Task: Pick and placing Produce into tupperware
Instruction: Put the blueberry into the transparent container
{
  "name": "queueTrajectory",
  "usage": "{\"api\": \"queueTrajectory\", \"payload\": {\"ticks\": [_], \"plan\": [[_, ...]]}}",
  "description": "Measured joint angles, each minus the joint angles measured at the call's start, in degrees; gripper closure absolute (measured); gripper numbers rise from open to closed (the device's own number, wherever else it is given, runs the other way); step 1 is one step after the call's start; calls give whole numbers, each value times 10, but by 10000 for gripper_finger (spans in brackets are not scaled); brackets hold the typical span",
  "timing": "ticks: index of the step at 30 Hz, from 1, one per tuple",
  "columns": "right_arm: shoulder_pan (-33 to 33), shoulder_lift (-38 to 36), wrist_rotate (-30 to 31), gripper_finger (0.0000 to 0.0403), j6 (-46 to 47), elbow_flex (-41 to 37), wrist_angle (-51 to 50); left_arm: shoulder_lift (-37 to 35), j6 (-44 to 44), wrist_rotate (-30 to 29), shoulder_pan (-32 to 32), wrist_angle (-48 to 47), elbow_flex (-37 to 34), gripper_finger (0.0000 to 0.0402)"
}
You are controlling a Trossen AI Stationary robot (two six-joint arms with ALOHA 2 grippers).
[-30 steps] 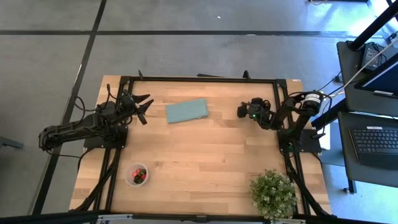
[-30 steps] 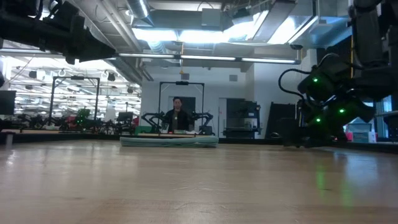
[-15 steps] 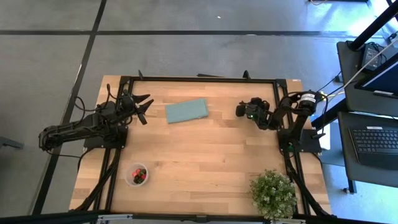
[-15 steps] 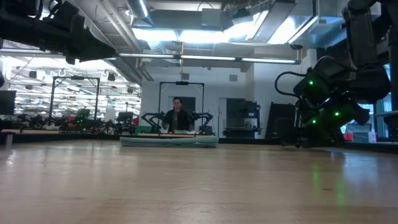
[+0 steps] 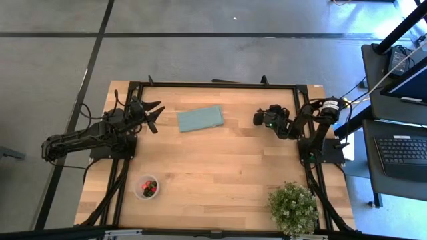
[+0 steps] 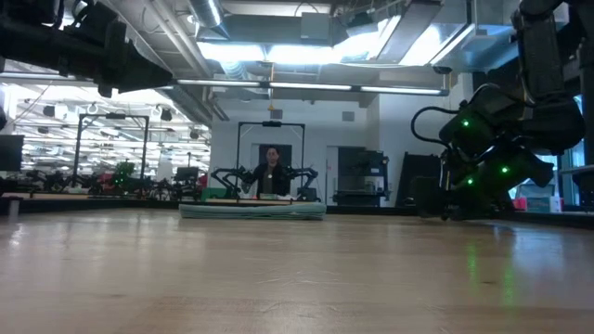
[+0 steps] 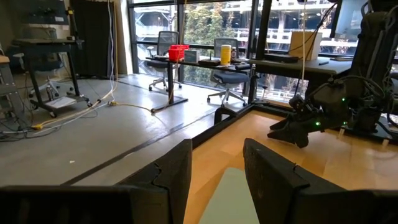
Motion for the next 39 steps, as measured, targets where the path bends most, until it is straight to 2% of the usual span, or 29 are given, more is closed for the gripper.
{"api": "queueTrajectory", "payload": {"ticks": [13,24,39], "plan": [[-1,0,1,87,2,-1,1,0,3,-2,0,0,0,264],[-2,0,13,190,3,-2,-3,0,5,-18,0,0,0,264],[-2,0,18,259,10,-2,-3,0,5,-18,0,0,0,264]]}}
